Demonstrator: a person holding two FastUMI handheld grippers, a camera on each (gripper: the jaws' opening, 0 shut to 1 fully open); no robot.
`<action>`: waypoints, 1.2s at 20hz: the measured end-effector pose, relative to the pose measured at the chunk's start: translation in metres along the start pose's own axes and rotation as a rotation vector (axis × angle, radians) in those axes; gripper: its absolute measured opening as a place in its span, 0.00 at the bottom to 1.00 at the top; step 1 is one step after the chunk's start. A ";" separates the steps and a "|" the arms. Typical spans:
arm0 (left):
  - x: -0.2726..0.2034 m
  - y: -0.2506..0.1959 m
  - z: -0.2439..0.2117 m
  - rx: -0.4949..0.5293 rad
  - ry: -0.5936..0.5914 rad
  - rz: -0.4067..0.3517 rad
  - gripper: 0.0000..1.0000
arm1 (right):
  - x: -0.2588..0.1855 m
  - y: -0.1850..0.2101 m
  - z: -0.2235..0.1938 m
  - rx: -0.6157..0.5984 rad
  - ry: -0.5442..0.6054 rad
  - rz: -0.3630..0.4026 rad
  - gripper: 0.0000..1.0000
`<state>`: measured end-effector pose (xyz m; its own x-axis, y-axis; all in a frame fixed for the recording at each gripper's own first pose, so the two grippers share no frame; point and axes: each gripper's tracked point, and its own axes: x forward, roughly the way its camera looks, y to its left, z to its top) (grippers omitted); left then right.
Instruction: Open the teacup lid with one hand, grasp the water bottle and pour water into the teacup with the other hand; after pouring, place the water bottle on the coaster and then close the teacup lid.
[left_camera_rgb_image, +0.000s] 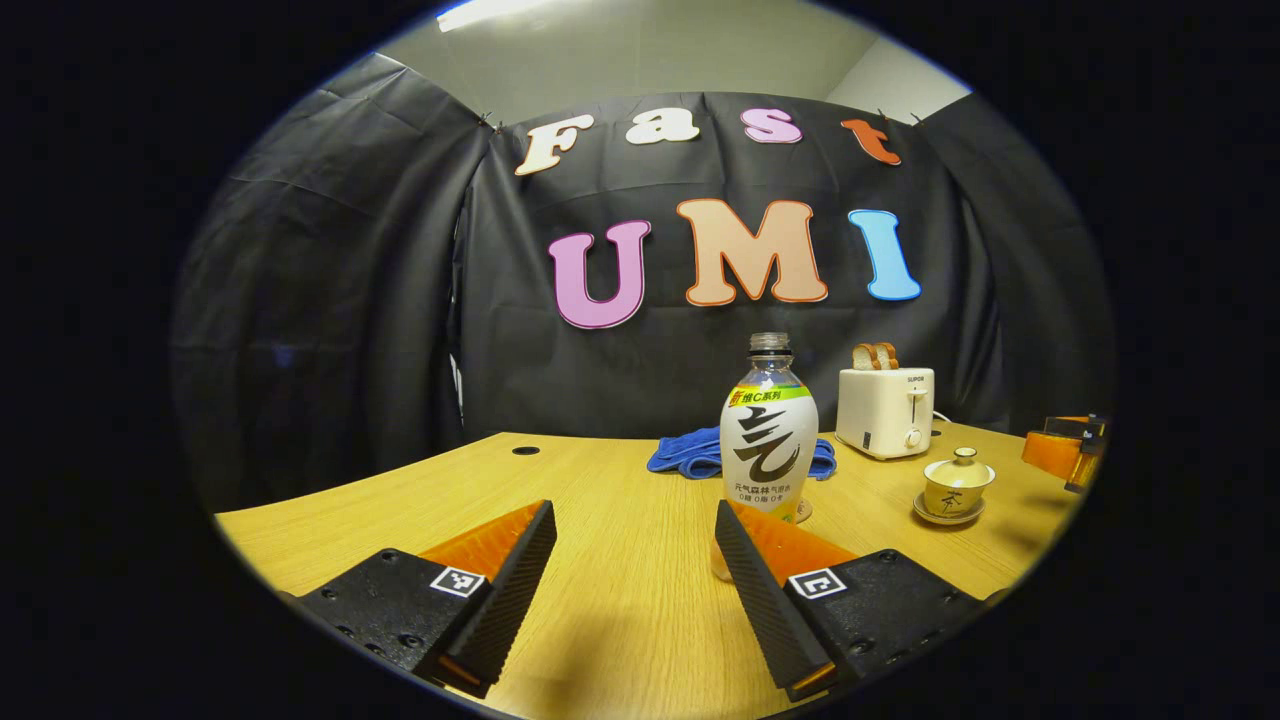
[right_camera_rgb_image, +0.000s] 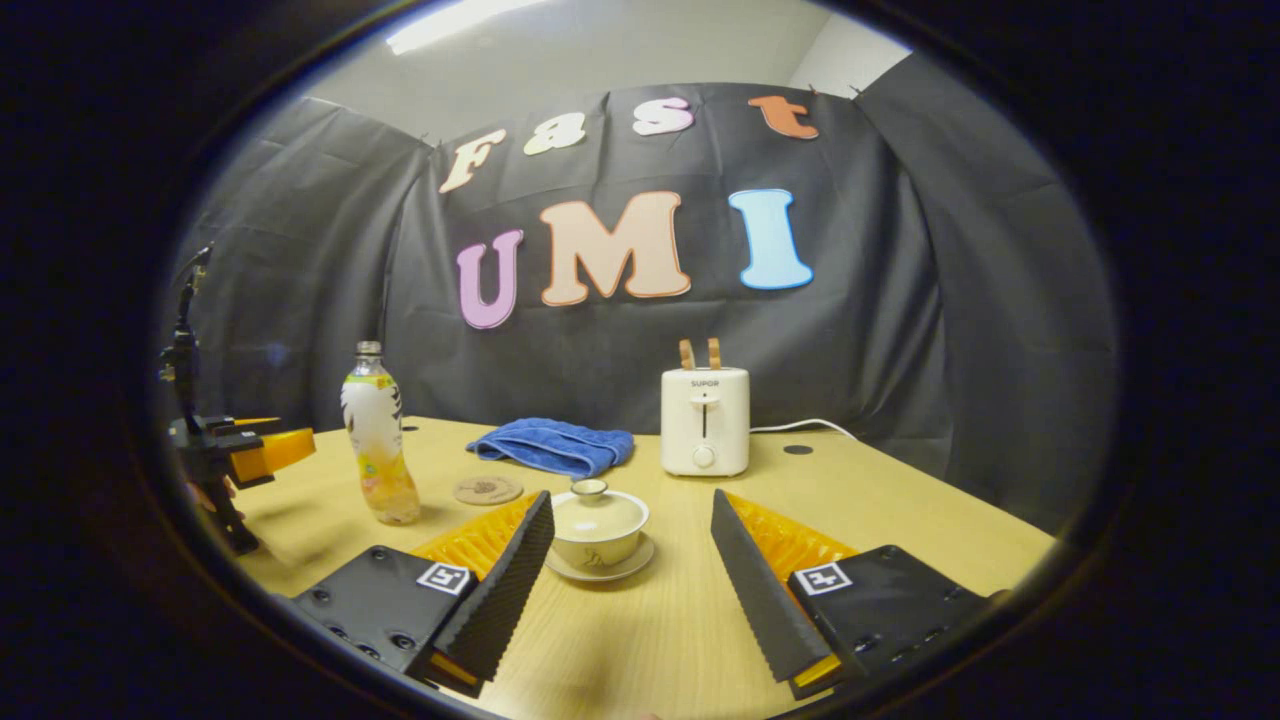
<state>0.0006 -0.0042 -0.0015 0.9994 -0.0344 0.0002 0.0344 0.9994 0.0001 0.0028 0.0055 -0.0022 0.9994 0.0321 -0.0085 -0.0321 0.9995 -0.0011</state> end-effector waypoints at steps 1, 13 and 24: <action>0.000 0.000 0.000 0.000 0.000 0.000 0.94 | 0.002 0.001 0.000 0.000 0.001 0.006 0.96; 0.001 -0.001 -0.001 0.000 -0.002 -0.008 0.94 | 0.051 0.027 -0.011 0.000 0.058 0.069 0.96; 0.001 -0.002 -0.001 0.000 -0.002 -0.010 0.94 | 0.097 0.035 -0.019 -0.011 0.114 0.043 0.96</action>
<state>0.0013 -0.0061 -0.0027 0.9990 -0.0444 0.0027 0.0444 0.9990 -0.0003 0.0983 0.0440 -0.0218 0.9897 0.0739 -0.1227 -0.0755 0.9971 -0.0089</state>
